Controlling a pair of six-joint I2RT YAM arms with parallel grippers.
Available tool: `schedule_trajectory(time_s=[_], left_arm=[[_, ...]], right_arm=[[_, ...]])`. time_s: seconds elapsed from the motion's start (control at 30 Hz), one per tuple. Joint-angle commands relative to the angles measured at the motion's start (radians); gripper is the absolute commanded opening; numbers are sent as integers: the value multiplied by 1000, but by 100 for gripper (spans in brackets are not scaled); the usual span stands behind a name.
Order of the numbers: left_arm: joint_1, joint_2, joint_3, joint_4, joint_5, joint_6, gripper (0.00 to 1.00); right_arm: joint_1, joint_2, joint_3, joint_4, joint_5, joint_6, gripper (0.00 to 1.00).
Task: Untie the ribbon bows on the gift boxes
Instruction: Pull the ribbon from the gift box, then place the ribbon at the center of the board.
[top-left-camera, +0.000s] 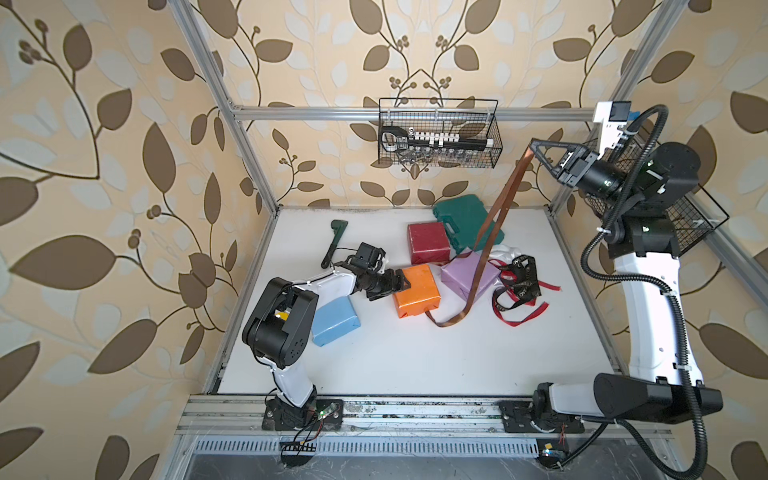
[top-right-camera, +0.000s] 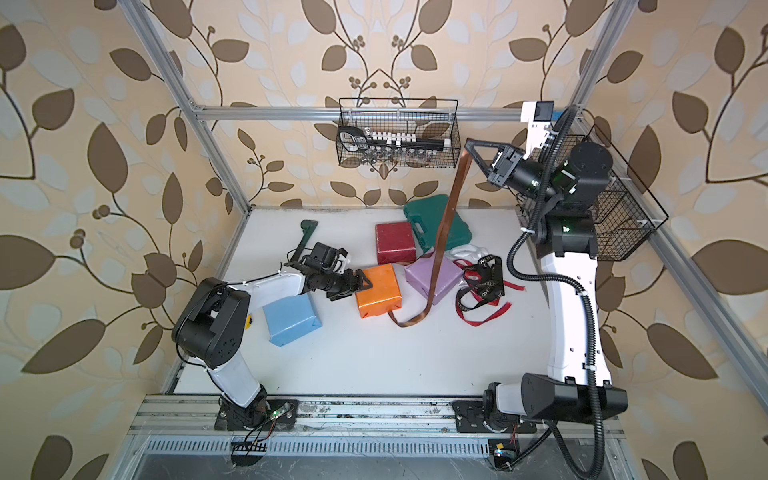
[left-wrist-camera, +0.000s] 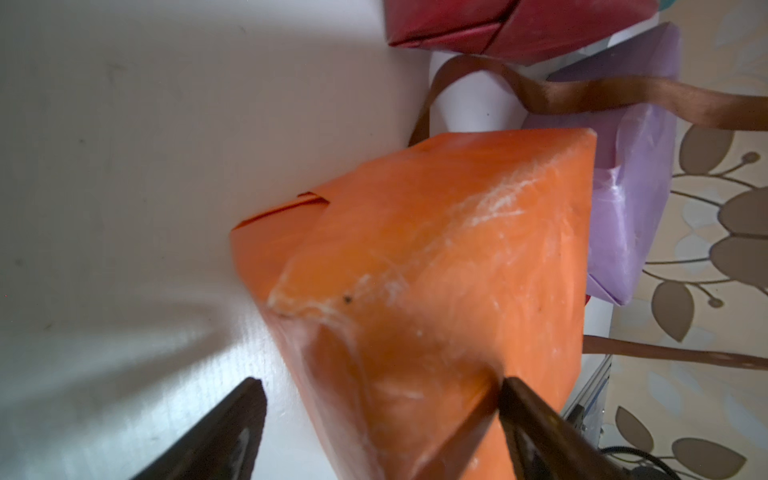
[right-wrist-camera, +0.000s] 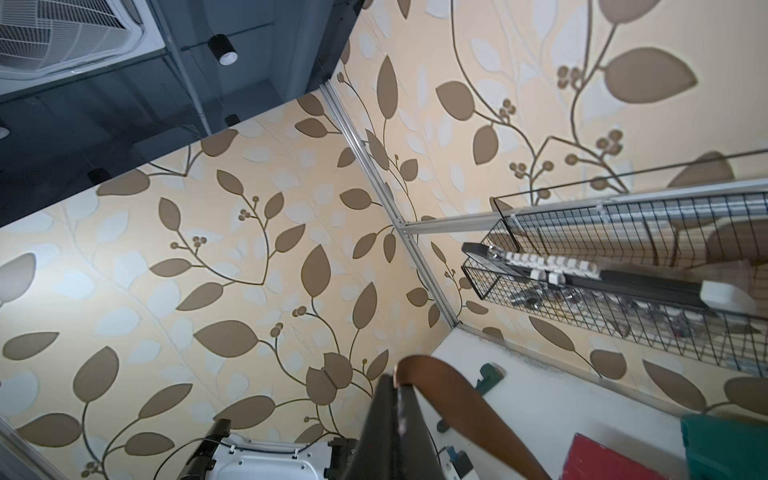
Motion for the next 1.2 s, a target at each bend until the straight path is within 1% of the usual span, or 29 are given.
schedule_trajectory(time_s=[0.0, 0.1, 0.2, 0.3, 0.5, 0.57, 0.63, 0.73, 0.83, 0.87, 0.97, 1.03, 1.17], left_arm=[[-10, -25, 52, -92, -49, 68, 99], [-10, -121, 84, -96, -57, 112, 99], [-17, -235, 114, -52, -23, 151, 99], [-74, -327, 158, -12, -21, 221, 99], [-225, -344, 243, 84, -45, 357, 99], [-256, -353, 227, 169, -49, 375, 99], [-275, -363, 197, 283, -30, 375, 99], [-289, -350, 181, 397, -61, 372, 99], [-288, -314, 200, 421, -178, 379, 99], [-289, -308, 203, 440, -201, 387, 99], [-289, -224, 214, 549, -270, 395, 99], [-287, -176, 246, 590, -310, 397, 99], [-280, -86, 348, 607, -327, 398, 99]], right_arm=[[-3, -49, -65, -25, 3, -77, 0], [2, -71, -117, -31, -20, -70, 0], [29, -80, -173, -21, -19, -67, 0], [74, -72, -212, -14, -10, -68, 0], [219, -28, -218, -10, 39, -77, 0], [265, -6, -204, -17, 50, -83, 0], [306, 17, -182, -30, 56, -89, 0], [355, 44, -143, -49, 57, -101, 0], [374, 45, -127, -42, 47, -89, 0], [376, 39, -129, -25, 41, -76, 0], [384, 24, -151, 58, -4, -4, 0], [387, 16, -159, 90, -25, 30, 0], [389, -1, -172, 143, -54, 79, 0]])
